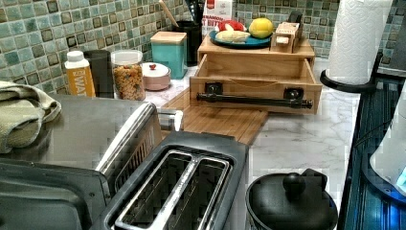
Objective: Close the drawer.
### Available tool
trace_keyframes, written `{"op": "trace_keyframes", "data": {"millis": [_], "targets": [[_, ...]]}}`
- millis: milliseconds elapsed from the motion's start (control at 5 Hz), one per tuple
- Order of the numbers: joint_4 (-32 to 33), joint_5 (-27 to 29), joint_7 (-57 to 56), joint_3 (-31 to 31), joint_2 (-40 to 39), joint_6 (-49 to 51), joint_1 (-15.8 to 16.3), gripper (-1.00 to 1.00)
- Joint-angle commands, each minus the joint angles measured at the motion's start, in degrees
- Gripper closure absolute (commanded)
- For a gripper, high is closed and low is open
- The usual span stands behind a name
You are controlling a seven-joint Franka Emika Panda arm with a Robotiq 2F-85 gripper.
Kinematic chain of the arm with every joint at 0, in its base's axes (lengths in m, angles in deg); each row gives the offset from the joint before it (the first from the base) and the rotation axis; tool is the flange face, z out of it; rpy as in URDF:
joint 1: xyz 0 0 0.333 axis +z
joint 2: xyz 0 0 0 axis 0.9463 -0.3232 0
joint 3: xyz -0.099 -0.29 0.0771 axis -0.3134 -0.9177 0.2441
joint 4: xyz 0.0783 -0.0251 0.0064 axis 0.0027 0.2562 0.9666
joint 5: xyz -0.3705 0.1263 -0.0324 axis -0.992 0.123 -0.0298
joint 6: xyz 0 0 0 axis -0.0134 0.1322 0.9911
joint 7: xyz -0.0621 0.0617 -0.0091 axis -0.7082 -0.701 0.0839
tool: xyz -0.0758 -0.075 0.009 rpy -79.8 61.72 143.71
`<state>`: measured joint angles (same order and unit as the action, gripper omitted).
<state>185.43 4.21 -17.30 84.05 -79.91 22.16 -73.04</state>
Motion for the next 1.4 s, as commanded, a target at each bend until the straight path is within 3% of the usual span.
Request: {"op": "trace_keyframes", "data": {"millis": [200,400,600,800,1400], "targets": [[0.68,-0.07,-0.01,-0.03,0.0,-0.01,0.01,1.0],[7.71,0.38,-8.97,0.42,4.15,-5.42,0.02,1.0],[8.59,5.85,-14.11,1.21,4.39,-1.8,0.05,1.0],[13.68,6.94,-17.88,2.69,6.48,-6.95,1.28,1.0],[23.52,5.1,-26.47,7.7,9.35,-17.27,4.88,1.0]]}}
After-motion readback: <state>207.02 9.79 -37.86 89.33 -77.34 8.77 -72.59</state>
